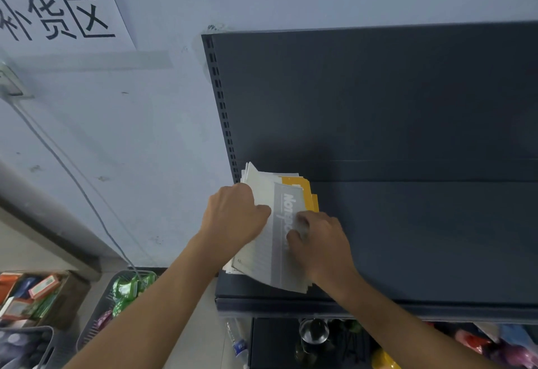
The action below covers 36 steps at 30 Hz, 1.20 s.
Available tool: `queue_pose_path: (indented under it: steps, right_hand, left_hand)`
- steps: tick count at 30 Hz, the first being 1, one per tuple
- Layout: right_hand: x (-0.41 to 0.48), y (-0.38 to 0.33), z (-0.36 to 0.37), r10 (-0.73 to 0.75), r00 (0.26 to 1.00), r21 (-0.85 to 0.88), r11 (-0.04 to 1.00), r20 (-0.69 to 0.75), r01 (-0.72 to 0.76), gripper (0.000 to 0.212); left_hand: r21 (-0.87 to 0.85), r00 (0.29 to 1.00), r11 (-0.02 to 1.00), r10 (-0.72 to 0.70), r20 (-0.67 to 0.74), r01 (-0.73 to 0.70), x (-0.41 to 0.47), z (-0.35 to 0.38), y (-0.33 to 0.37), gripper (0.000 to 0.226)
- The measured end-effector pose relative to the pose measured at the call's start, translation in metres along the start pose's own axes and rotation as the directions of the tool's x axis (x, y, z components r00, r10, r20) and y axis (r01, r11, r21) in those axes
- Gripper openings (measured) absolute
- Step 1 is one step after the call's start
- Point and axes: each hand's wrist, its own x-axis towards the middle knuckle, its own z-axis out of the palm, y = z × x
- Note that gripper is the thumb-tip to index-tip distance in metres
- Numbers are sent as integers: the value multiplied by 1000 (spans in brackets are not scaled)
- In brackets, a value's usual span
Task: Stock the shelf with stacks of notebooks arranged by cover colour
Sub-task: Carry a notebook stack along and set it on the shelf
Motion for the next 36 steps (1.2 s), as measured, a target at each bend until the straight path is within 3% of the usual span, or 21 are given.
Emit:
queue_pose_path:
  steps: [3,5,9,11,14,17,19,22,28,32,36]
  right_hand:
    - [12,4,-8,146,988,171,974,41,-151,32]
    - [20,7,-17,236,968,306,918,82,-250,25]
    - [32,15,-37,364,912,523,749,190,-408,26]
    - [36,19,-48,373,913,580,712,168,-397,23]
    - [39,30,-65,381,922,563,748,71,-352,19]
    - [33,49,-84,388,921,469,818,-21,-334,14]
    - [27,64,-101,411,908,408,845,-85,-345,13]
    - [18,88,-129,467,876,380,837,-124,-393,22]
    - [-11,146,-195,516,816,360,836,-261,-414,32]
    - [-37,197,-243,516,804,306,849,-297,-431,21]
    - [-64,258,-286,526,778,269,849,-343,-455,24]
  left_hand:
    - [-147,996,989,-15,83,27,3,-1,6,25]
    - [-287,992,956,-21,127,57,6,-2,9,21]
    - [-614,977,775,-20,213,150,13,-1,19,23]
    - [-681,967,704,-35,252,203,17,3,28,23]
    - [-627,977,771,30,209,111,23,14,49,21]
    - [-409,981,910,141,134,-75,21,27,77,20]
    - [-284,971,941,220,92,-186,19,35,96,22]
    - [-207,947,936,308,88,-285,15,40,129,25]
    - [-221,903,901,408,138,-373,1,57,221,28]
    - [-222,870,875,468,154,-431,-19,75,295,28]
    - [-249,843,848,513,165,-468,-45,101,366,27]
